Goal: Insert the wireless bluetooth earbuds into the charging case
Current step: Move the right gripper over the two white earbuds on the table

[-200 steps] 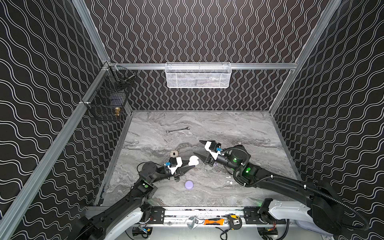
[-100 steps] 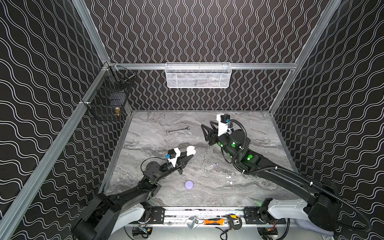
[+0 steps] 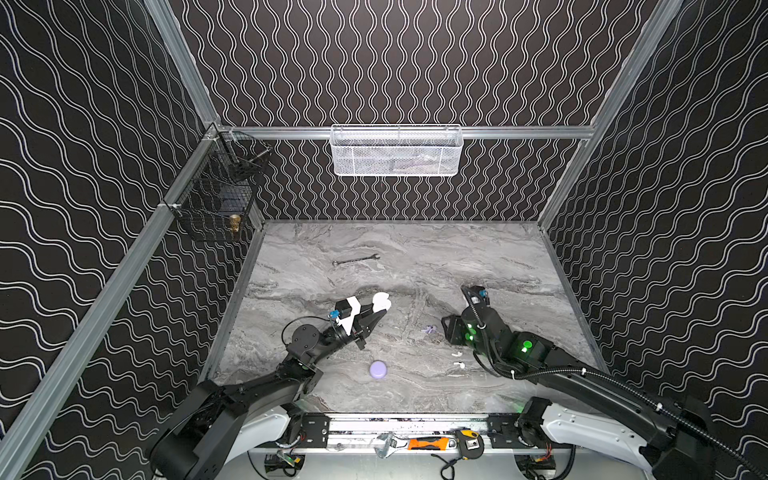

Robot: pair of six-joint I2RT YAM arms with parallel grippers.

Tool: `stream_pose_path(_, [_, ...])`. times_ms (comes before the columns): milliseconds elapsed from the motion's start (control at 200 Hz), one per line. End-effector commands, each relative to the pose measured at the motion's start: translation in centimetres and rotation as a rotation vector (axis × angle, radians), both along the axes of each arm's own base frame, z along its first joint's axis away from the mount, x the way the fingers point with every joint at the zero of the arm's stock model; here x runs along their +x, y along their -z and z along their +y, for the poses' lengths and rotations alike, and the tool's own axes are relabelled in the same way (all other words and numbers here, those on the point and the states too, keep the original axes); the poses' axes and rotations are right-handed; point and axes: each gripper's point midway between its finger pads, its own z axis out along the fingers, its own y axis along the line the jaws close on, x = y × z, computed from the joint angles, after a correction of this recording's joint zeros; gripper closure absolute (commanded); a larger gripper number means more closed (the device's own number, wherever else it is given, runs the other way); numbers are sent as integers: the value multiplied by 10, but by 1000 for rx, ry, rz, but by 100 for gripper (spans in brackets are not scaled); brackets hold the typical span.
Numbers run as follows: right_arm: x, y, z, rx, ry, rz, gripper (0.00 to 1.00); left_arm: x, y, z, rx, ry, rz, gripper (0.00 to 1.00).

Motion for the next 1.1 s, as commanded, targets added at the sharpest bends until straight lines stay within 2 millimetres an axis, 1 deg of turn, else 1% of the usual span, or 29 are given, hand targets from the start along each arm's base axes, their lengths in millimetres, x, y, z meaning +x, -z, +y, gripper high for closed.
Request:
stream_pose_path(0, [-25, 36, 0, -10, -57, 140, 50, -7, -17, -1, -39, 26, -70, 100])
stream_pose_path(65, [-23, 45, -2, -41, -43, 165, 49, -5, -12, -3, -13, 33, -51, 100])
stream_pose_path(160, [-18, 52, -11, -126, -9, 176, 48, -4, -11, -4, -7, 33, -47, 100])
stream_pose_path(235, [-17, 58, -13, -153, -8, 190, 47, -4, -12, -4, -14, 34, -57, 100])
stream_pose_path(295, [-16, 60, -13, -165, -11, 200, 47, -5, -12, -4, -13, 37, -60, 100])
stream_pose_path(385, [-16, 63, -22, -200, 17, 209, 47, -3, -9, -6, 2, 37, -52, 100])
stream_pose_path(485, [-20, 64, -31, -200, 47, 211, 46, -4, -9, -4, 4, 29, -56, 100])
stream_pose_path(621, [-26, 72, -29, -130, 48, 219, 46, -6, -11, -2, 13, 25, -63, 100])
stream_pose_path(696, [-29, 77, -32, -121, 63, 232, 46, -7, -11, -2, 18, 26, -57, 100])
stream_pose_path(841, [-28, 81, -36, -119, 82, 232, 46, -8, -14, -1, 4, 29, -66, 100])
stream_pose_path(1096, [-24, 92, -29, -114, 61, 258, 46, -9, -15, -1, 4, 28, -68, 100])
